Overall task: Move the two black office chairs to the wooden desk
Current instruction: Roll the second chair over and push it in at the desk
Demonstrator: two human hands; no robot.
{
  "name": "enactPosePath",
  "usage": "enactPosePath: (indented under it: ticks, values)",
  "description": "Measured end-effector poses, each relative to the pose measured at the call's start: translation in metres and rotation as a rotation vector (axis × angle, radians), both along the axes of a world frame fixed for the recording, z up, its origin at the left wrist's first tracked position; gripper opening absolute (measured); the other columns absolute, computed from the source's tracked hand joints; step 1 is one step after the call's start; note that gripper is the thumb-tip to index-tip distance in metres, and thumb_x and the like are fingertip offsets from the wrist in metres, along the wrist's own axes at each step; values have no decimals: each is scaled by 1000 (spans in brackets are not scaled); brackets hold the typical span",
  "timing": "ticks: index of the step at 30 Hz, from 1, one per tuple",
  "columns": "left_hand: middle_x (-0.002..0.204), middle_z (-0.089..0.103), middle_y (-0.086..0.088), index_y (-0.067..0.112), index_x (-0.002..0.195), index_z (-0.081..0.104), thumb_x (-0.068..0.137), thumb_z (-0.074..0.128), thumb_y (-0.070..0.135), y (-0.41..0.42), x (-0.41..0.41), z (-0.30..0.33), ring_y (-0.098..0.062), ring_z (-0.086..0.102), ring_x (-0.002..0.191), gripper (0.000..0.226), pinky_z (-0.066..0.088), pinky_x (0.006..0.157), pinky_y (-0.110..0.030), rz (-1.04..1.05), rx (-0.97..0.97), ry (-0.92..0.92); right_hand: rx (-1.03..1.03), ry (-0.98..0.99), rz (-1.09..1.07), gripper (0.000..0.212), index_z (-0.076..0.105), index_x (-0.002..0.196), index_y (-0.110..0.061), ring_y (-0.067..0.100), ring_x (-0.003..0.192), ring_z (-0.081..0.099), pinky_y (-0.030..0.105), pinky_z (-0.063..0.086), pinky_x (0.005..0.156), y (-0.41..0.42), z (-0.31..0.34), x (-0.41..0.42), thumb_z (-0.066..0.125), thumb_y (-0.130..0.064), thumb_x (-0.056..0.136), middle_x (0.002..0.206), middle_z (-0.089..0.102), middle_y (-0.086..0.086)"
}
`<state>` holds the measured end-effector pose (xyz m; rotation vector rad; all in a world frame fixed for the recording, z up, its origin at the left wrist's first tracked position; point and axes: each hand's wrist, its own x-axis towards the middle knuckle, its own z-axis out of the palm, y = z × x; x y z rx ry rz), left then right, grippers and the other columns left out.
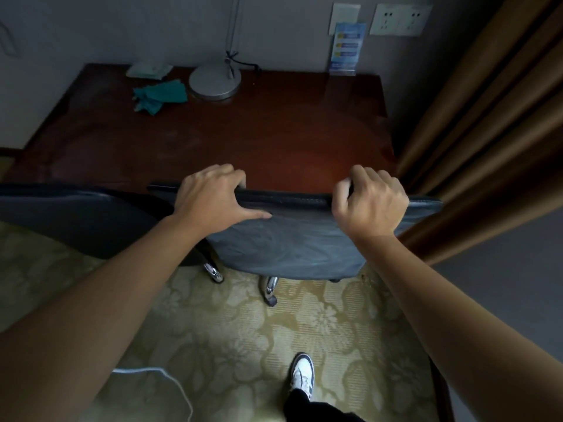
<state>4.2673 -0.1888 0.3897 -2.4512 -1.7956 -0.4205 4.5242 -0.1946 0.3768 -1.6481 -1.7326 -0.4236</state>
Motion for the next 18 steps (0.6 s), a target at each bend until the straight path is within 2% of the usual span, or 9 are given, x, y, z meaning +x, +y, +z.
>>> enactPosePath:
  ticks: [4, 12, 18]
  values:
    - [73, 48, 12, 28, 74, 53, 54, 47, 94, -4, 2, 2, -9, 46, 72, 69, 38, 60, -28, 33, -75, 21, -31, -14, 11, 28, 38, 54, -14, 22, 45, 35, 34, 27, 47, -1, -1, 2, 49, -17, 80, 48, 43, 4]
    - [77, 47, 14, 30, 78, 53, 52, 51, 93, -16, 13, 8, -10, 47, 78, 68, 34, 63, -29, 102, -193, 25, -112, 13, 46, 24, 49, 58, -10, 30, 51, 45, 36, 31, 53, -10, 3, 12, 47, -19, 80, 54, 53, 10]
    - [87, 51, 9, 29, 85, 54, 57, 61, 84, -37, 28, 13, -16, 52, 90, 62, 38, 84, -35, 185, -245, 11, -147, 18, 82, 22, 50, 59, -9, 33, 54, 48, 38, 32, 55, -23, 7, 19, 48, -18, 78, 56, 54, 11]
